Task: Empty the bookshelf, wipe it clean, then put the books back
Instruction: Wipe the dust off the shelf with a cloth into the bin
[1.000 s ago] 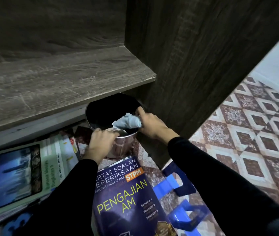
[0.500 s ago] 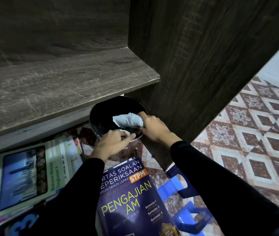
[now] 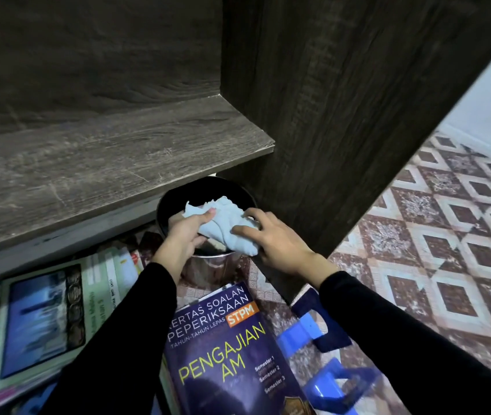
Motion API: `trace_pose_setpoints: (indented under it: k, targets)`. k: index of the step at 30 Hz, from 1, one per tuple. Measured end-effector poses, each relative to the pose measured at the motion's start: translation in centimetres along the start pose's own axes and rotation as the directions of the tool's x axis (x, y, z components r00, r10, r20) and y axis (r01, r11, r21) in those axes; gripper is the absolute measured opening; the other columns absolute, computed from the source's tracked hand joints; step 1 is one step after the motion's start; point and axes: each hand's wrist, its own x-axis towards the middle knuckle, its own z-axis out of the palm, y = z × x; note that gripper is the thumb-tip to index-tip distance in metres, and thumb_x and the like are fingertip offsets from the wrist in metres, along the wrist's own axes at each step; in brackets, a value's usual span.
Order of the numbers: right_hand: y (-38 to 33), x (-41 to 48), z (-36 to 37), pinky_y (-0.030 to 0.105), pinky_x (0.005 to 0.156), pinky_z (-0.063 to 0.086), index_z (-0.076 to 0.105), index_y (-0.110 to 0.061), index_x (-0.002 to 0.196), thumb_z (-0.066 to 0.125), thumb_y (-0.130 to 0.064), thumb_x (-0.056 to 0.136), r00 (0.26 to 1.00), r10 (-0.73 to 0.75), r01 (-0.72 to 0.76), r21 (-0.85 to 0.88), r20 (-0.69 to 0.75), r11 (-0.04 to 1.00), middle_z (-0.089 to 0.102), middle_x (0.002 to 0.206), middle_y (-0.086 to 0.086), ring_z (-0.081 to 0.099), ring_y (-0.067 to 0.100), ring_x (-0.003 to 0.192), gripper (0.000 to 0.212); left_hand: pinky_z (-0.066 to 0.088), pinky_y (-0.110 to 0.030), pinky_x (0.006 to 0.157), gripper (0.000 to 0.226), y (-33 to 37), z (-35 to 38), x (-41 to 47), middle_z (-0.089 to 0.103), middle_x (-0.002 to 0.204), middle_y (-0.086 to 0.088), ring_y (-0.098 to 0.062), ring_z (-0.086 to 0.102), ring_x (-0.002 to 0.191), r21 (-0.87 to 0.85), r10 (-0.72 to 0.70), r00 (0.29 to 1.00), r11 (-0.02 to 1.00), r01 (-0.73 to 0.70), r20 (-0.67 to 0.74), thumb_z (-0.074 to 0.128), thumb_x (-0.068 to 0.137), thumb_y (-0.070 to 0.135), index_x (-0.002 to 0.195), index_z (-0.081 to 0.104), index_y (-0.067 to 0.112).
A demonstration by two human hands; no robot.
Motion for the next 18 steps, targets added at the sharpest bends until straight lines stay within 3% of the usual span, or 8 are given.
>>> trace_pose_setpoints:
  k: [3, 5, 8, 11, 14, 16, 18]
  targets:
    - [-0.2, -1.0, -0.8, 0.042, 0.075, 0.052, 0.054, -0.011, 0.131, 0.066, -0.002, 0.073, 0.996, 0.059, -0.054, 0.071, -0.069, 0.996, 0.053, 0.123, 0.019, 0.054, 0.039, 0.103, 0.06, 0.053, -0.033, 0.073, 0.017, 0.6, 0.9, -0.6, 0.066, 0.099, -0.007, -0.02, 0.062, 0.088, 0.107, 0.102, 0.994, 0.99, -0.097, -0.046, 0.075, 0.079, 0.012, 0.087, 0.06, 0.016]
    - [-0.1, -1.9, -1.9, 0.042, 0.076, 0.052, 0.053, -0.006, 0.126, 0.054, -0.005, 0.075, 0.985, 0.098, -0.083, 0.107, -0.14, 0.991, 0.058, 0.117, 0.015, 0.057, 0.037, 0.1, 0.051, 0.054, -0.034, 0.076, 0.019, 1.6, 1.8, -1.5, 0.067, 0.102, -0.007, -0.02, 0.063, 0.09, 0.229, 0.18, 0.983, 0.959, -0.17, -0.024, 0.075, 0.079, 0.017, 0.093, 0.063, 0.016]
    - [0.2, -3.2, -3.8, 0.037, 0.068, 0.054, 0.046, -0.013, 0.109, 0.034, -0.013, 0.071, 0.95, 0.061, -0.036, 0.087, -0.305, 0.996, 0.062, 0.107, 0.014, 0.062, 0.034, 0.09, 0.041, 0.052, -0.026, 0.069, 0.017, 3.5, 3.4, -3.9, 0.067, 0.095, -0.001, -0.013, 0.062, 0.086, 0.269, 0.21, 0.971, 0.934, -0.233, 0.113, 0.068, 0.084, 0.016, 0.1, 0.063, 0.017]
    - [0.9, -3.8, -5.5, 0.036, 0.075, 0.053, 0.042, -0.014, 0.109, 0.036, -0.009, 0.071, 0.903, 0.029, -0.014, 0.038, -0.429, 0.999, 0.06, 0.114, 0.016, 0.062, 0.034, 0.097, 0.039, 0.052, -0.024, 0.07, 0.011, 5.8, 4.5, -6.4, 0.066, 0.081, 0.004, -0.008, 0.062, 0.077, 0.25, 0.218, 0.946, 0.928, -0.276, 0.239, 0.058, 0.083, 0.01, 0.085, 0.063, 0.019]
    - [1.4, -3.4, -7.1, 0.04, 0.079, 0.052, 0.043, -0.013, 0.111, 0.044, 0.002, 0.07, 0.827, 0.034, -0.004, 0.055, -0.561, 0.998, 0.058, 0.117, 0.018, 0.059, 0.035, 0.103, 0.044, 0.054, -0.03, 0.076, 0.004, 8.1, 4.8, -7.6, 0.065, 0.08, 0.002, -0.011, 0.063, 0.075, 0.094, 0.226, 0.921, 0.959, -0.267, 0.318, 0.054, 0.072, 0.017, 0.072, 0.058, 0.019]
    - [1.7, -2.6, -7.9, 0.041, 0.078, 0.053, 0.044, -0.012, 0.111, 0.052, 0.008, 0.067, 0.785, 0.045, -0.003, 0.069, -0.617, 0.998, 0.057, 0.117, 0.019, 0.059, 0.036, 0.103, 0.05, 0.054, -0.032, 0.081, 0.006, 9.5, 5.0, -7.6, 0.066, 0.08, 0.001, -0.013, 0.063, 0.075, -0.005, 0.253, 0.909, 0.964, -0.267, 0.331, 0.051, 0.072, 0.015, 0.072, 0.057, 0.016]
    - [1.9, -1.4, -8.7, 0.041, 0.076, 0.054, 0.045, -0.012, 0.112, 0.052, 0.005, 0.069, 0.762, 0.052, -0.006, 0.073, -0.645, 0.997, 0.057, 0.117, 0.02, 0.059, 0.036, 0.103, 0.047, 0.054, -0.03, 0.083, 0.01, 10.6, 5.5, -7.2, 0.066, 0.078, 0.002, -0.012, 0.063, 0.077, 0.027, 0.315, 0.907, 0.942, -0.335, 0.278, 0.055, 0.073, 0.007, 0.075, 0.061, 0.015]
